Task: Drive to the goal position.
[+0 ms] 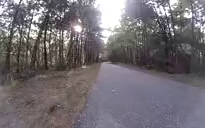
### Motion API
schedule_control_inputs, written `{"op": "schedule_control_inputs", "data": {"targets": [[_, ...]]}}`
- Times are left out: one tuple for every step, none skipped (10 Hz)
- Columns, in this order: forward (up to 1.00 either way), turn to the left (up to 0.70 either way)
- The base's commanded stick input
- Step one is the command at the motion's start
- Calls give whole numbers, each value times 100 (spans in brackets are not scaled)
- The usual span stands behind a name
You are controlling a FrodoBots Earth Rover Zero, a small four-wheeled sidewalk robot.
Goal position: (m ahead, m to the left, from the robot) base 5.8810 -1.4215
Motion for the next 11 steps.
{"op": "schedule_control_inputs", "data": {"targets": [[5,0],[5,0],[5,0],[5,0],[5,0],[4,0],[5,0],[5,0],[5,0],[5,0],[5,0]]}}
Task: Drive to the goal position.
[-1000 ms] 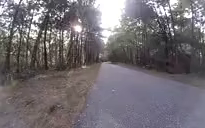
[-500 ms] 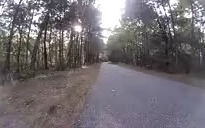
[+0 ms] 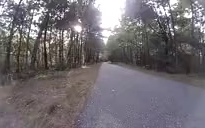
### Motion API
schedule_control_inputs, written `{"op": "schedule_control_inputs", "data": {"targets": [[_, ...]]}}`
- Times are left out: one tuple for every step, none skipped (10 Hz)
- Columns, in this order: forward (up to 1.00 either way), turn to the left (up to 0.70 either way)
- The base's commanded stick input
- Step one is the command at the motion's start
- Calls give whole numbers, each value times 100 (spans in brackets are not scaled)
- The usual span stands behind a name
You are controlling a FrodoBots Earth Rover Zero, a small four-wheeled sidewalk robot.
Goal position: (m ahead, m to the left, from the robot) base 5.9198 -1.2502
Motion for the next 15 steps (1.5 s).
{"op": "schedule_control_inputs", "data": {"targets": [[5,0],[5,0],[5,0],[5,0],[4,0],[0,0],[0,0],[-55,0],[-65,0],[-33,0],[0,0],[0,0],[0,0],[4,0],[4,0]]}}
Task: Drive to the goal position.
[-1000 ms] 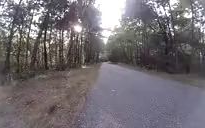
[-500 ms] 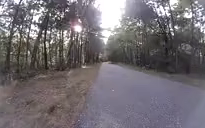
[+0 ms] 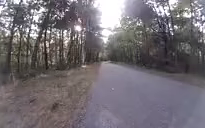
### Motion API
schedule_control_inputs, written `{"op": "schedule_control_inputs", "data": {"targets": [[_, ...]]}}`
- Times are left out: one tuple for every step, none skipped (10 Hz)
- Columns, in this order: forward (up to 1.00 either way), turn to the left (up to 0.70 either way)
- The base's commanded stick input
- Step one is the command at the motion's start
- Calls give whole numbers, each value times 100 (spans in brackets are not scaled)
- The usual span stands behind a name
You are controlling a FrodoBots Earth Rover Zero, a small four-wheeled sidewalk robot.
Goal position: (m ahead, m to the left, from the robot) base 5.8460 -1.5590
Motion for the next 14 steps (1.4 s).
{"op": "schedule_control_inputs", "data": {"targets": [[4,0],[5,0],[4,0],[5,0],[4,0],[4,0],[4,0],[5,0],[5,0],[5,0],[4,0],[5,0],[4,0],[5,0]]}}
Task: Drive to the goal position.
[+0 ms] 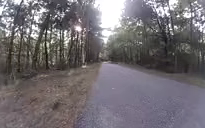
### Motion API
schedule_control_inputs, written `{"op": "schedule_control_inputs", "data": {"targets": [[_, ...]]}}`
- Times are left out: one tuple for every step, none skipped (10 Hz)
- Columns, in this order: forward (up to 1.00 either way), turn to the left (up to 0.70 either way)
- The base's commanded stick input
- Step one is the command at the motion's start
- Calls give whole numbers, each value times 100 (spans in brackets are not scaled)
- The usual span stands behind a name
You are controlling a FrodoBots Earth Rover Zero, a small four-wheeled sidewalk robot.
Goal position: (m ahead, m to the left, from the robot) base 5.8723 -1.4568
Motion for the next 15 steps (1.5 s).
{"op": "schedule_control_inputs", "data": {"targets": [[5,0],[4,0],[4,0],[4,0],[5,0],[5,0],[5,0],[5,0],[5,0],[6,0],[5,0],[5,0],[5,0],[5,0],[5,0]]}}
